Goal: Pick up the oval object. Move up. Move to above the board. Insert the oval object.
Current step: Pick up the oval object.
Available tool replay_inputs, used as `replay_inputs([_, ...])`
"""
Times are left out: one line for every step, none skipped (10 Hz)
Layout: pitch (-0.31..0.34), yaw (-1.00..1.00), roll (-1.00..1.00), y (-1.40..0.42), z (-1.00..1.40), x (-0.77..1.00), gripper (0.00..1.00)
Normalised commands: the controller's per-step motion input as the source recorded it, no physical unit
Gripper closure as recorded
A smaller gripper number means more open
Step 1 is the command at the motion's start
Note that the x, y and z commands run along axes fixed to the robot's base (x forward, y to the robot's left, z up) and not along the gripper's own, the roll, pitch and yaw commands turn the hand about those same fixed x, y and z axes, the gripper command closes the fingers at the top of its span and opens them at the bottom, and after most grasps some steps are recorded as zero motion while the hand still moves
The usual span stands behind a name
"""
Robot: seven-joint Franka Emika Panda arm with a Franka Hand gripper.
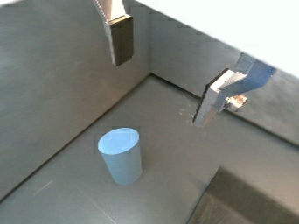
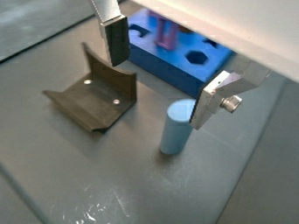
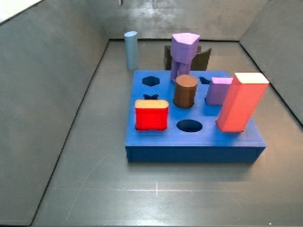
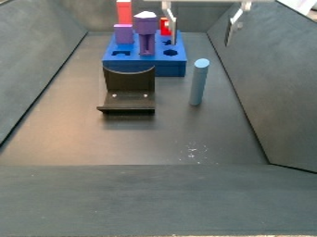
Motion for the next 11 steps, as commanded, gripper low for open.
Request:
replay_inputs([-0.114, -0.9, -0.15, -0.08, -0.27, -0.01, 0.0])
replay_inputs([-0.151, -0.83, -0.16, -0.13, -0.35, -0.05, 0.0])
replay_inputs([-0.087, -0.65, -0.21, -0.27, -0.36, -0.07, 0.0])
replay_inputs([-0.004, -0.47, -0.22, -0.42, -0.47, -0.13, 0.0])
replay_inputs([0.004, -0.33, -0.24, -0.37, -0.62, -0.1, 0.0])
replay_inputs([0.009, -0.23, -0.2, -0.18, -0.53, 0.0, 0.0])
replay_inputs([0.05, -0.27, -0.18, -0.06, -0.48, 0.0, 0.0])
replay_inputs([0.039, -0.26, -0.21, -0.02, -0.62, 0.0, 0.0])
replay_inputs([0.016, -0.23, -0.19, -0.03, -0.61, -0.07, 0.0])
replay_inputs([0.029, -0.23, -0.15, -0.04, -0.52, -0.08, 0.0])
replay_inputs([0.037, -0.23, -0.11, -0.05, -0.36, -0.03, 0.0])
